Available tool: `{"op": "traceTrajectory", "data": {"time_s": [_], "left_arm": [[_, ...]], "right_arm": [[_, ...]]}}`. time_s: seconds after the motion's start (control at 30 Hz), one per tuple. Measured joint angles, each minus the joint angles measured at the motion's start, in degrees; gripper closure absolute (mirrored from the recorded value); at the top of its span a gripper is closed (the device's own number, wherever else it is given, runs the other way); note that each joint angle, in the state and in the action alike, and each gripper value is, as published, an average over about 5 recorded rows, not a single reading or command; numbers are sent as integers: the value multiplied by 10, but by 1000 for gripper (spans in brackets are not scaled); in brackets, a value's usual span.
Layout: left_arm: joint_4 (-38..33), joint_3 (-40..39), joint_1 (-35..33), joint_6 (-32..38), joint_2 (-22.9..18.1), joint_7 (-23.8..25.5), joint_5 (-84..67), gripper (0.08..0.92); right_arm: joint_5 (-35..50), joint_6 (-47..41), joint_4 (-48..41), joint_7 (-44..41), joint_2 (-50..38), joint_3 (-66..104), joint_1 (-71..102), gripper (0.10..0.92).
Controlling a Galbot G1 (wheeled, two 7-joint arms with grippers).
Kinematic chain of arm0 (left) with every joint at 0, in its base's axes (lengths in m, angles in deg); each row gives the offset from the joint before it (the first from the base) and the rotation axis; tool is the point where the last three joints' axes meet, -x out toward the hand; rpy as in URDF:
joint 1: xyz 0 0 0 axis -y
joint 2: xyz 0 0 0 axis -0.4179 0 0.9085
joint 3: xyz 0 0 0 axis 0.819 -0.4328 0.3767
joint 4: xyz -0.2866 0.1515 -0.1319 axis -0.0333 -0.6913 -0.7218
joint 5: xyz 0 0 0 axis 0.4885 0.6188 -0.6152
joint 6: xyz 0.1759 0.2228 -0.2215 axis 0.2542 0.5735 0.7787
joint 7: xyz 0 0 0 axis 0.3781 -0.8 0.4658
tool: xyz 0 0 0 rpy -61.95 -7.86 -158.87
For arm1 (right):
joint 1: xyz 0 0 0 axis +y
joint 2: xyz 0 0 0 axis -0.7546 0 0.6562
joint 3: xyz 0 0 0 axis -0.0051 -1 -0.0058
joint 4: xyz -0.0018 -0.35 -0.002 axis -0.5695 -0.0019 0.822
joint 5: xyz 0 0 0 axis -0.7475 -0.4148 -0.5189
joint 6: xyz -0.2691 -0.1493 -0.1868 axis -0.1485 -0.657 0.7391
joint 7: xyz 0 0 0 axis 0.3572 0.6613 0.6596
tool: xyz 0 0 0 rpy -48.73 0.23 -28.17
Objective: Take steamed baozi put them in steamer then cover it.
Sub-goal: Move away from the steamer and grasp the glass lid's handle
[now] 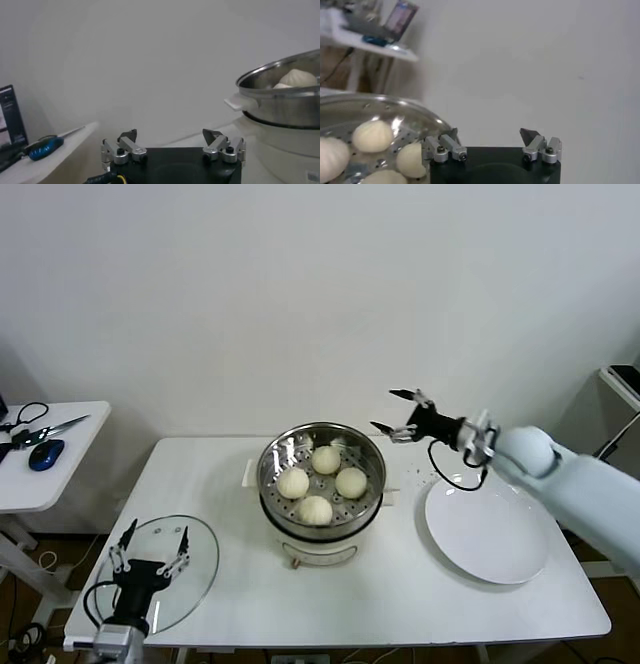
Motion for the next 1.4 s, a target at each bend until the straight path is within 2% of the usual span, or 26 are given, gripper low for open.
{"op": "traceTrajectory", "data": {"time_s": [0.3,0.63,1.03,1.4], "left_arm": [[-8,6,6,5,5,8,121,177],[-3,6,-1,0,18,15,396,177],[66,1,19,-21,15,24,701,177],[136,5,39,-28,7,10,769,177]], "right_arm": [[-38,-9,52,32,26,284,261,203],[-80,-23,95,40,104,491,466,203],[-129,-24,93,33,174,586,579,203],[-163,-24,77,31,199,604,597,203]]}}
